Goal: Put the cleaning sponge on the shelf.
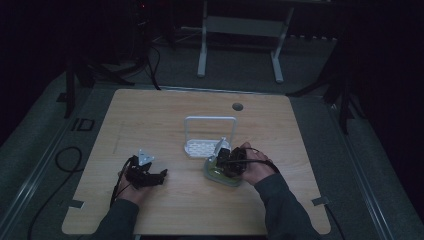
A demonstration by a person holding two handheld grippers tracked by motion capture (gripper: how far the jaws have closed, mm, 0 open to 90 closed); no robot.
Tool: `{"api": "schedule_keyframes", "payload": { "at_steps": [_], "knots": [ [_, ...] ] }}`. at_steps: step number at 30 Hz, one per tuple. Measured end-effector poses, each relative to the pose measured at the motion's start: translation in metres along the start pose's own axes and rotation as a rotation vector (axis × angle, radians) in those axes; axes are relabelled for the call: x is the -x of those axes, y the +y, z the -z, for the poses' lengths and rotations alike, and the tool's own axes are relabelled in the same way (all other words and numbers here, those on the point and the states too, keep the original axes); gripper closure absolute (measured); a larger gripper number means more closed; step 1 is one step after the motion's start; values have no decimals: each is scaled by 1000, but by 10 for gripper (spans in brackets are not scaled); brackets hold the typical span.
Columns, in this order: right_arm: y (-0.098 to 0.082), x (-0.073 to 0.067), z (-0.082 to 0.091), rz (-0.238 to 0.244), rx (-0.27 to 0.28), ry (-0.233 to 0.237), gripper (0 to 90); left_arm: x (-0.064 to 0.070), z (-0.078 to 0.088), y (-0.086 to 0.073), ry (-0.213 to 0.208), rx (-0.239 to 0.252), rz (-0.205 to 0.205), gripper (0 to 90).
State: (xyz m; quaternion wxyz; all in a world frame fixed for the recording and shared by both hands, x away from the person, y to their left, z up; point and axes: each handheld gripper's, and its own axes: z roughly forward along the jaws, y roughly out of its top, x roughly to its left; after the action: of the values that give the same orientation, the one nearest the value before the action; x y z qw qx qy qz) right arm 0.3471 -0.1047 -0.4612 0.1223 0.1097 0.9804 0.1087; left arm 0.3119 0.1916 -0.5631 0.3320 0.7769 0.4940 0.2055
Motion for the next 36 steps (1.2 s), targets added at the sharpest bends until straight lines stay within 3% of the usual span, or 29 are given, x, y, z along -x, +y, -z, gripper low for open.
{"api": "schedule_keyframes", "payload": {
  "at_steps": [8, 36],
  "knots": [
    [3, 1, 1, 12, 32, -20, 716, 0, 0, 0, 0, 0, 0, 187],
    [15, 6, 6, 87, 55, -107, 717, 0, 0, 0, 0, -1, 0, 187]
  ]
}}
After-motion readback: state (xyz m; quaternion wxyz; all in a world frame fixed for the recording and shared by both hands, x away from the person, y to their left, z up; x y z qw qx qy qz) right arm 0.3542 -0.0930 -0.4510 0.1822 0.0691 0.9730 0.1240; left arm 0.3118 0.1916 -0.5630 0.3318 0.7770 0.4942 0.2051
